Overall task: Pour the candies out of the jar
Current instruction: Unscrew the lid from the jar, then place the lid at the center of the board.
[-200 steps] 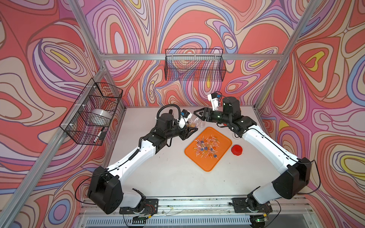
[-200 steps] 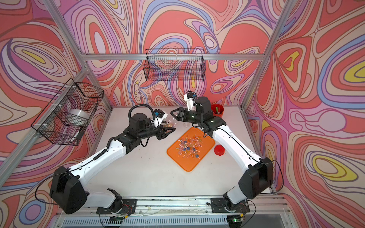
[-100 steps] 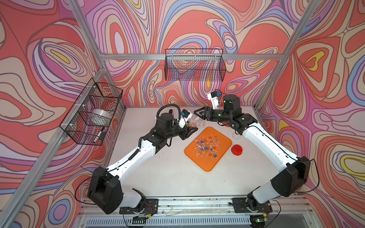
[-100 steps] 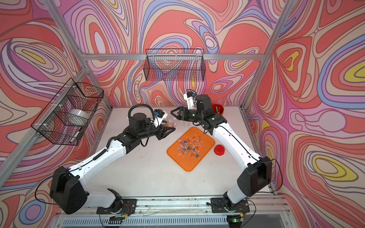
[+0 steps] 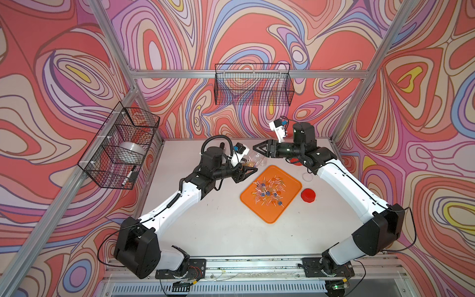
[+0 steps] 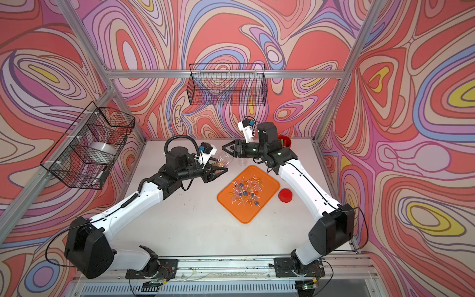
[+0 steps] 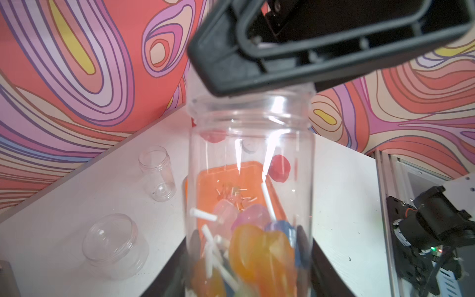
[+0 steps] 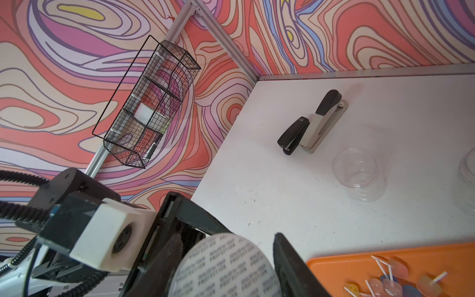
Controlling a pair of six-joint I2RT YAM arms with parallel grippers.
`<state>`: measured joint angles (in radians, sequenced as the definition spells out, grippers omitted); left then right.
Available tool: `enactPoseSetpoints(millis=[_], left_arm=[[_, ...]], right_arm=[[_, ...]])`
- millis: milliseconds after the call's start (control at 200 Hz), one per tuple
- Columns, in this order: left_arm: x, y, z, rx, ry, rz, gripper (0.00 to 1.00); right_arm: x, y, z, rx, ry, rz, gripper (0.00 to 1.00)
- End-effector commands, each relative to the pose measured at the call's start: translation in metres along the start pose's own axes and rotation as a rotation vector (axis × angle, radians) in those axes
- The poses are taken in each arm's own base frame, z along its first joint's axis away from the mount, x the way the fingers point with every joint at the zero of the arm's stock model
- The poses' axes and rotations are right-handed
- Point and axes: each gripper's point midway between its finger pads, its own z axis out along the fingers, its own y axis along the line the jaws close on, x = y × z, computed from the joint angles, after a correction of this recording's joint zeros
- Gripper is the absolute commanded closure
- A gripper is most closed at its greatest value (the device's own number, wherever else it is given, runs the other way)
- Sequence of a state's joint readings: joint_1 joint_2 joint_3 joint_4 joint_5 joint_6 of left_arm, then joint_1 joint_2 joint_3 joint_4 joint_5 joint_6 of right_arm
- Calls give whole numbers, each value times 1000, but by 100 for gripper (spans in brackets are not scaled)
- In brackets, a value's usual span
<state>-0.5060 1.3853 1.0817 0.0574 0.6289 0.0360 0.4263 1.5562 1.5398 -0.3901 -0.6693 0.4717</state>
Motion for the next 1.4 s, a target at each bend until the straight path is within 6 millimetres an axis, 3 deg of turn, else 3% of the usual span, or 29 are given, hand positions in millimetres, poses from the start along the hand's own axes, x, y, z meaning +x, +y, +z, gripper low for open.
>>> enactPoseSetpoints(millis=[0, 326, 666, 821, 1097, 1397], left_arm=[[-12, -13, 0, 93, -30, -4, 100], [-9, -10, 1, 80, -20, -10, 100], [-3, -2, 0, 31, -17, -15, 100], [6, 14, -5, -61, -28, -43, 100], [35, 37, -14, -197, -33, -112, 100], [48, 43, -11, -220, -11, -120, 100]], right_arm=[[-5, 24, -6, -74, 11, -101, 56], [-14, 26, -13, -32, 6, -169, 56], [-27, 4, -22, 134, -26, -222, 56], [-21, -34, -27, 299, -38, -208, 56], [21, -118, -44, 576, -41, -121, 57], [72, -230, -113, 921, -148, 63, 59]])
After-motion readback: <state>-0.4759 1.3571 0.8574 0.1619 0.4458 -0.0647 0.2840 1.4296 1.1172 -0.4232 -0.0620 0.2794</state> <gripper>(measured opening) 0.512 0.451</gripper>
